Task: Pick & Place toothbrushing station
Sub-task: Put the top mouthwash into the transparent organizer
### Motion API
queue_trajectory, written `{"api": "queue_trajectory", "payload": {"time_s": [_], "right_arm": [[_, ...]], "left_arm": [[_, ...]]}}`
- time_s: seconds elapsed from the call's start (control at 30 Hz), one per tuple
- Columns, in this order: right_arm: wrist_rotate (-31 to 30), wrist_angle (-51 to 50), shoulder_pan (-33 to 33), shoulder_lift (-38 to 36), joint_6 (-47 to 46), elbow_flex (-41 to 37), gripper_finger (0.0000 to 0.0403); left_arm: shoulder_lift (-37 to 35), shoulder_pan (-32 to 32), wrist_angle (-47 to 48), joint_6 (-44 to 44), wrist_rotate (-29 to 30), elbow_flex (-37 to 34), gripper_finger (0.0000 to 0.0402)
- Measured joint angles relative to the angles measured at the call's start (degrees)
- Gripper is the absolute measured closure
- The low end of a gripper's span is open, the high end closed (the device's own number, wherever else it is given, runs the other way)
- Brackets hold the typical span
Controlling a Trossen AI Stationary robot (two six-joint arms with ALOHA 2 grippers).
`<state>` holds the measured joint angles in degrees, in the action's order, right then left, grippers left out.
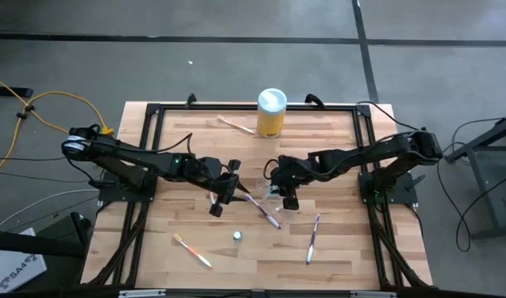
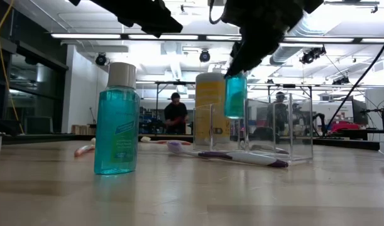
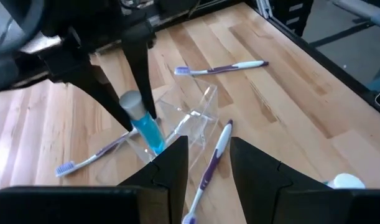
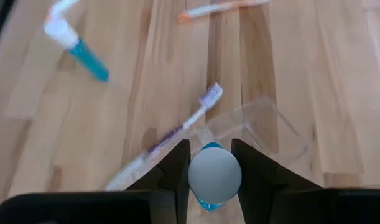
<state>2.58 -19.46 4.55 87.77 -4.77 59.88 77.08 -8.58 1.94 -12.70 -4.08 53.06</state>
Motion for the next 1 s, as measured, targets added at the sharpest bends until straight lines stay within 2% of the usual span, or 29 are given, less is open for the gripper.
{"api": "queue_trajectory", "payload": {"time_s": [0.4,0.8,1.0], "right_arm": [[-10.19,2.26,4.78,0.00,-4.96,-1.37,0.0314],[-11.32,6.06,5.87,0.04,-7.62,-4.61,0.0314],[-11.18,6.61,5.85,2.75,-7.56,-4.62,0.0314]], "left_arm": [[0.00,0.02,0.72,0.71,-0.02,0.00,0.0289],[0.00,0.02,0.67,1.00,-0.07,0.00,0.0289],[0.00,0.03,0.67,1.17,-0.09,0.00,0.0289]]}}
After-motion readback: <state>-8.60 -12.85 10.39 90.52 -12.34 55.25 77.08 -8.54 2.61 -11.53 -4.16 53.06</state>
